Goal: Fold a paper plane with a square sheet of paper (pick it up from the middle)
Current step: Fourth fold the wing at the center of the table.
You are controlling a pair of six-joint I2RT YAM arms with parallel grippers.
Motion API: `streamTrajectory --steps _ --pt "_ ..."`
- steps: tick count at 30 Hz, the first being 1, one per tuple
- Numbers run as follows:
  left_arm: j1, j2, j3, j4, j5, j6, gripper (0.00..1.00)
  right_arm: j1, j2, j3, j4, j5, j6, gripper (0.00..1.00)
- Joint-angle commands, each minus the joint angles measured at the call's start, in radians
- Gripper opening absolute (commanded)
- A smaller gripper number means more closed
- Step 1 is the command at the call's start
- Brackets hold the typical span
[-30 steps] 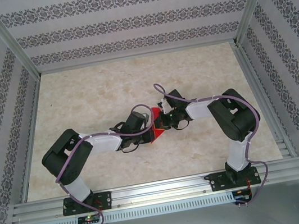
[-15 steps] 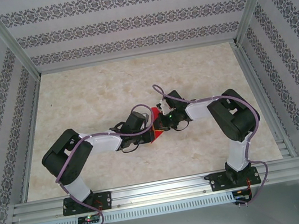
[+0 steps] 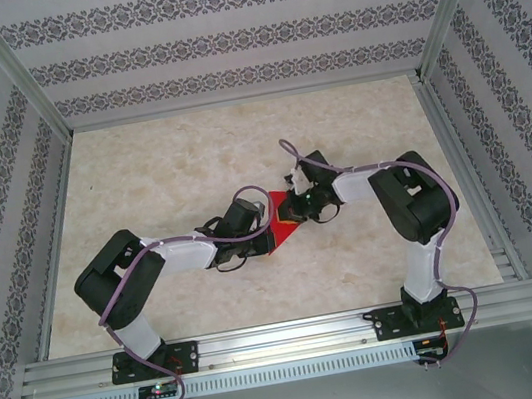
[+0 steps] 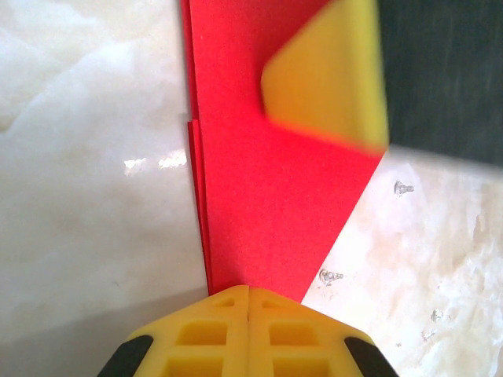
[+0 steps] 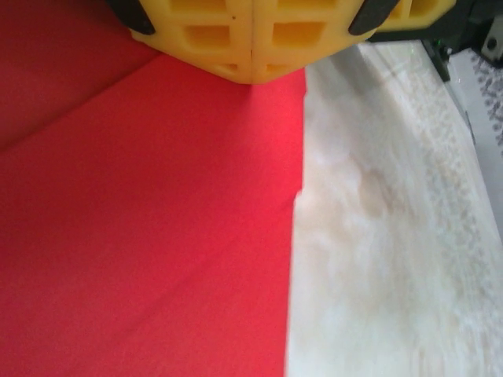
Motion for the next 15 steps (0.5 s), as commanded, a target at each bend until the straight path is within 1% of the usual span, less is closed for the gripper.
streamTrajectory --steps 1,9,15 --pt "-0.012 0.042 -0.049 -0.178 0.015 0.004 0.00 -0.060 0.050 0.059 0.005 0.142 -0.046 0.04" --pt "-0.014 0.043 -0.055 -0.174 0.026 0.006 0.00 -0.138 0.101 0.154 -0.032 0.178 -0.056 0.04" --pt "-0.014 0.041 -0.041 -0.180 0.024 0.012 0.00 -0.189 0.139 0.216 -0.053 0.170 -0.055 0.05"
